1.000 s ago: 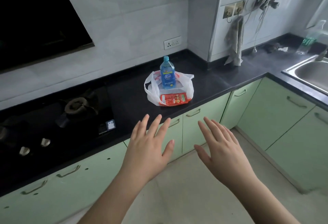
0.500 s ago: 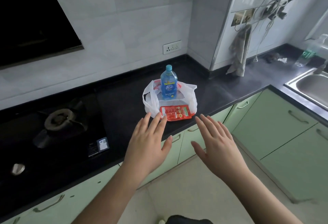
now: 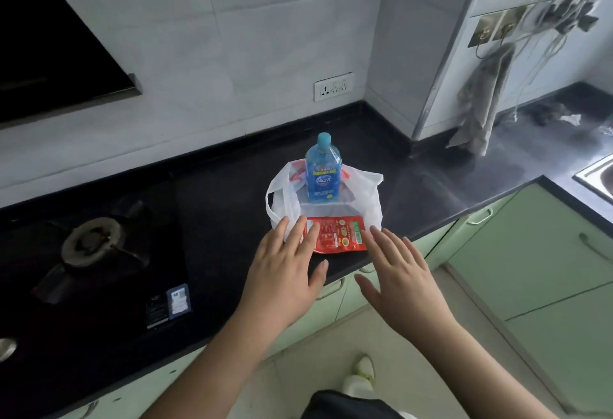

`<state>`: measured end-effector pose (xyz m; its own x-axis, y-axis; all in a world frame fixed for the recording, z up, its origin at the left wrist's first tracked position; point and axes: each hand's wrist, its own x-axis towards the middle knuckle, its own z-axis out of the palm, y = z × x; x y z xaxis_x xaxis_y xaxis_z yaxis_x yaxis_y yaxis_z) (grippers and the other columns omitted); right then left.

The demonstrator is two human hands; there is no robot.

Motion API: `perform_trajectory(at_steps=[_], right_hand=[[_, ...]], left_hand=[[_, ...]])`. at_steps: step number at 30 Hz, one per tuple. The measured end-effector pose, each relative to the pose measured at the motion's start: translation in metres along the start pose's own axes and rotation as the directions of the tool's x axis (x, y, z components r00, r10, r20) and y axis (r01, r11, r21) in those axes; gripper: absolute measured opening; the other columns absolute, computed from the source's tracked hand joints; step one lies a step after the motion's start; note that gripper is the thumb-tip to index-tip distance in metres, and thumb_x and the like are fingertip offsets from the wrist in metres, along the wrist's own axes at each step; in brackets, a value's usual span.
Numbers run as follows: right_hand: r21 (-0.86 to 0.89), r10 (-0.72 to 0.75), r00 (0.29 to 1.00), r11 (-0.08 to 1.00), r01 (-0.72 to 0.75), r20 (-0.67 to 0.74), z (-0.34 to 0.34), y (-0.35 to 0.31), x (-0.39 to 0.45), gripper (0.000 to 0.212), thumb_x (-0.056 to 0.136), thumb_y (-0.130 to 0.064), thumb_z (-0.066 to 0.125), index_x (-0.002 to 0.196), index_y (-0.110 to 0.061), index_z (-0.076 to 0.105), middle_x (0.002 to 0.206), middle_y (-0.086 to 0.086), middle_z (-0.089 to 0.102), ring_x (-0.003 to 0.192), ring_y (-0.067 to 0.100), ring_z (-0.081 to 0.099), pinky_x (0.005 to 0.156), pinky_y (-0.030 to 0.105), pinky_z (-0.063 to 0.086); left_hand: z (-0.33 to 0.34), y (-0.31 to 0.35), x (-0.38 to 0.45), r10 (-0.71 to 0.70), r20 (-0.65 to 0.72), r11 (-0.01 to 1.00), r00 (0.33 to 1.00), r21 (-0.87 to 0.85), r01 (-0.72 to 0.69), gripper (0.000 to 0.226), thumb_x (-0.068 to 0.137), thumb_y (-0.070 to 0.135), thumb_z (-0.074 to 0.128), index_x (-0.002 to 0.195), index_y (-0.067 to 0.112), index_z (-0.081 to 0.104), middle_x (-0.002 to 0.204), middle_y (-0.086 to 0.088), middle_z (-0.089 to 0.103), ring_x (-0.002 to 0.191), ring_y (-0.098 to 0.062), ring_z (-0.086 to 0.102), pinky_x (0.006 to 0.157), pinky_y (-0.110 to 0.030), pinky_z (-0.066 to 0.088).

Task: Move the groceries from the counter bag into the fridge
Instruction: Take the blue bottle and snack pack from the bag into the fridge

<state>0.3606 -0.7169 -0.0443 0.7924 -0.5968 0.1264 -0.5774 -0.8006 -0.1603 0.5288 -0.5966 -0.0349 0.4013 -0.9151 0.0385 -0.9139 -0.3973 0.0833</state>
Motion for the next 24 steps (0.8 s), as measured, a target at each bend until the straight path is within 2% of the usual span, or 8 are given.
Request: perform_trajectory(at_steps=[5, 9, 15, 19, 21, 24], right_hand=[[0.001, -0.060, 0.997, 0.998, 0.060, 0.039, 0.008, 0.030, 0.046, 0.070, 0.086, -0.053, 0.055, 0.145, -0.018, 0.040, 0.148, 0.002, 0.044, 0.139, 0.021, 0.038, 0.114, 0.039, 0.017], [0.006, -0.106, 0.992, 0.994, 0.106, 0.066, 0.015, 0.052, 0.081, 0.067, 0.085, -0.053, 0.059, 0.141, -0.018, 0.046, 0.145, 0.003, 0.049, 0.136, 0.023, 0.043, 0.112, 0.042, 0.021], [0.032, -0.204, 0.966, 0.979, 0.201, 0.157, 0.038, 0.065, 0.119, 0.068, 0.083, -0.049, 0.059, 0.142, -0.017, 0.045, 0.145, 0.003, 0.048, 0.137, 0.023, 0.041, 0.113, 0.042, 0.019], [0.054, -0.215, 0.960, 0.976, 0.209, 0.177, 0.047, 0.062, 0.132, 0.070, 0.082, -0.050, 0.061, 0.142, -0.017, 0.045, 0.144, 0.004, 0.050, 0.135, 0.024, 0.043, 0.112, 0.044, 0.020], [0.052, -0.206, 0.962, 0.978, 0.200, 0.180, 0.051, 0.060, 0.140, 0.070, 0.085, -0.049, 0.058, 0.145, -0.018, 0.040, 0.148, 0.004, 0.045, 0.138, 0.024, 0.039, 0.113, 0.041, 0.014], [0.097, -0.206, 0.960, 0.977, 0.191, 0.191, 0.059, 0.056, 0.150, 0.070, 0.092, -0.048, 0.048, 0.152, -0.020, 0.023, 0.158, 0.003, 0.027, 0.146, 0.022, 0.021, 0.114, 0.035, -0.001]], left_hand=[[0.008, 0.008, 0.046, -0.053, 0.005, 0.997, 0.999, 0.048, 0.053, 0.064, 0.094, 0.053, 0.026, 0.147, 0.019, 0.039, 0.155, -0.005, 0.037, 0.143, -0.030, 0.030, 0.114, -0.048, 0.030], [0.012, 0.012, 0.077, -0.090, 0.015, 0.994, 0.996, 0.064, 0.089, 0.062, 0.095, 0.053, 0.028, 0.147, 0.021, 0.039, 0.153, -0.004, 0.039, 0.142, -0.029, 0.032, 0.112, -0.047, 0.031], [0.023, 0.010, 0.107, -0.162, 0.030, 0.984, 0.986, 0.077, 0.159, 0.060, 0.096, 0.053, 0.029, 0.147, 0.022, 0.039, 0.154, -0.003, 0.039, 0.143, -0.028, 0.031, 0.113, -0.045, 0.028], [0.027, 0.003, 0.119, -0.156, 0.017, 0.987, 0.988, 0.047, 0.155, 0.060, 0.096, 0.053, 0.029, 0.145, 0.021, 0.042, 0.150, -0.005, 0.044, 0.141, -0.027, 0.036, 0.112, -0.044, 0.033], [0.031, -0.003, 0.127, -0.144, -0.004, 0.990, 0.990, 0.008, 0.144, 0.058, 0.097, 0.052, 0.030, 0.144, 0.020, 0.043, 0.148, -0.006, 0.046, 0.139, -0.026, 0.039, 0.110, -0.044, 0.038], [0.040, -0.013, 0.137, -0.118, 0.007, 0.992, 0.993, -0.042, 0.119, 0.056, 0.098, 0.049, 0.031, 0.143, 0.017, 0.042, 0.146, -0.007, 0.047, 0.137, -0.024, 0.041, 0.108, -0.041, 0.040]])
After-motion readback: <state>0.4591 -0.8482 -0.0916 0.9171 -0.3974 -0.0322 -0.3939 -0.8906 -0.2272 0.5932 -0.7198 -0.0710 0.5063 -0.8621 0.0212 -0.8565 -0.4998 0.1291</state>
